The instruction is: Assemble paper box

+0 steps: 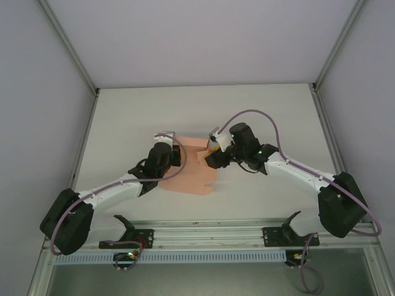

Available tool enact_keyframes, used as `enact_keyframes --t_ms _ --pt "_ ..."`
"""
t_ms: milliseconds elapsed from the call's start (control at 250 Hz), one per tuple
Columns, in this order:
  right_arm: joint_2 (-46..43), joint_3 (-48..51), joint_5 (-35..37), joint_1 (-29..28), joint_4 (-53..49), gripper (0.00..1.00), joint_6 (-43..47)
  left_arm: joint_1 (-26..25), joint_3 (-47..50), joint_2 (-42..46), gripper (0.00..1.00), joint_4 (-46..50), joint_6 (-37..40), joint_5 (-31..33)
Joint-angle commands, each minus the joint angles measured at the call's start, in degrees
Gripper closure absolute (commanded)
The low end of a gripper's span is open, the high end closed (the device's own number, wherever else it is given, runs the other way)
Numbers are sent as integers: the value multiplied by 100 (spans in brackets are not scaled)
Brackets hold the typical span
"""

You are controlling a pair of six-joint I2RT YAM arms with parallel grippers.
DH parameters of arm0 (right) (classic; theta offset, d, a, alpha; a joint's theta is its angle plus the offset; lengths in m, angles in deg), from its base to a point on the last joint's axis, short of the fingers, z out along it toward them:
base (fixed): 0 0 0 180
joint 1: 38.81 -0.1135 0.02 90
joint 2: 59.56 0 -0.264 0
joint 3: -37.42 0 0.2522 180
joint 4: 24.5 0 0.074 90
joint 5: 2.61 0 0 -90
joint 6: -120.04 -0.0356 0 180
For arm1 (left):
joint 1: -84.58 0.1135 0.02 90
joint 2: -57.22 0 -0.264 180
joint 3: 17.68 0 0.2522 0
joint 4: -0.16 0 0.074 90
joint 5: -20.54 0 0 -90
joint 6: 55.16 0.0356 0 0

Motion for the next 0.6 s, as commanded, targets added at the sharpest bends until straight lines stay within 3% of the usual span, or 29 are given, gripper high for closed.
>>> enact_keyframes --t_ms 0,132,272,367,595 --pt "191 -85 1049 -290 630 53 -243 -65 -228 15 100 -57 -152 -65" --pt "324 27 2649 -597 1228 68 -784 -97 -250 8 100 -41 -214 29" --pt "597 -25 4285 -938 1524 67 -1264 -134 -271 -18 100 -49 -279 43" --pt "849 -146 5230 -1144 1640 72 -1621 -168 -297 -78 100 -40 -304 44" --pt "1593 -941 6559 -1265 852 90 -2490 -250 -414 -247 100 -1 -443 166"
